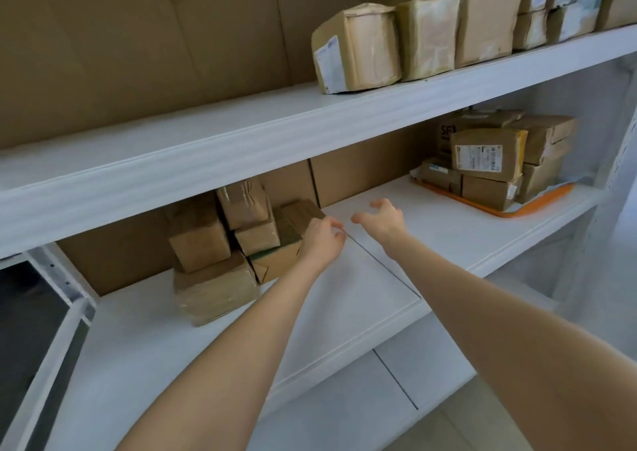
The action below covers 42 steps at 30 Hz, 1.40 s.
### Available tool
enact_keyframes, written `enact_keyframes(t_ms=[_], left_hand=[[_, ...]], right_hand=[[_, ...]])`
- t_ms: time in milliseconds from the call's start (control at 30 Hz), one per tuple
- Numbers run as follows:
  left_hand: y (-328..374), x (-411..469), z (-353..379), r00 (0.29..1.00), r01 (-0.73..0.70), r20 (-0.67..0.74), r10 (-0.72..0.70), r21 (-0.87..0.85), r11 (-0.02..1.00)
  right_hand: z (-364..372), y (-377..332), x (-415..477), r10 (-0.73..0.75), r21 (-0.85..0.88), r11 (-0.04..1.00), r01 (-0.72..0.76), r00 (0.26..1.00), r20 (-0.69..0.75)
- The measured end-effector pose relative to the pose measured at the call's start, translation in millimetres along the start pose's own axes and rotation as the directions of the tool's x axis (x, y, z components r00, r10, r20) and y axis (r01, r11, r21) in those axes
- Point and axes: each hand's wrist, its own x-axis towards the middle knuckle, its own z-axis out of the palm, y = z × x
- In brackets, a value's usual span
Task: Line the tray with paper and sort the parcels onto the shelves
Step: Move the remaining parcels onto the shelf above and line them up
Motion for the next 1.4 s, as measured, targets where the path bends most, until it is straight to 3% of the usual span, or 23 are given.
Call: enact_keyframes(t_ms=[233, 367, 467, 567, 700, 867, 967, 1067, 1100, 1233, 1400], left_hand=[[-62, 18, -23, 0.997, 0.07, -0.04, -0.072, -0.044, 0.997], [-90, 24, -40, 0.979, 0.109, -0.158, -0.13, -0.135, 0.985], [-109, 32, -61, 0.897, 0.163, -0.37, -0.243, -0.235, 0.958], [-128, 47, -86, 0.826, 0.208, -0.446, -0.346, -0.329, 0.921], [-145, 61, -112, 0.771, 0.254, -0.537, -0.342, -0.233, 0.939], [-159, 60, -131, 0.708, 0.332, -0.613, -0.351, -0.15, 0.931], [-174, 60, -144, 0.655, 0.433, -0.546, -0.522, -0.294, 0.852], [-215, 63, -155, 0.505, 0.544, -0.4, -0.765, -0.541, 0.641], [-231, 65, -156, 0.489, 0.555, -0.322, -0.811, -0.602, 0.574], [-251, 60, -148, 0.516, 0.558, 0.01, -0.856, -0.762, 0.328], [-252, 63, -139, 0.609, 0.537, 0.068, -0.79, -0.768, 0.348]], right_hand=[[91, -12, 3, 0.012, 0.024, 1.0, -0.016, 0.988, 0.151], [123, -11, 17, 0.02, 0.081, 0.996, -0.037, 0.98, 0.198], [143, -15, 29, 0.023, 0.103, 0.993, -0.05, 0.968, 0.249], [163, -26, 39, -0.013, 0.139, 0.99, -0.028, 0.958, 0.288], [180, -42, 55, -0.059, 0.189, 0.982, -0.003, 0.945, 0.321], [201, -43, 72, -0.015, 0.166, 0.985, -0.042, 0.944, 0.33], [211, -33, 81, 0.076, 0.061, 0.994, -0.095, 0.96, 0.27], [212, -21, 91, 0.125, -0.028, 0.992, -0.122, 0.967, 0.223], [212, -17, 94, 0.126, -0.042, 0.992, -0.12, 0.963, 0.237], [218, -1, 100, 0.117, -0.04, 0.993, -0.11, 0.949, 0.294], [220, 9, 104, 0.149, -0.021, 0.989, -0.149, 0.949, 0.277]])
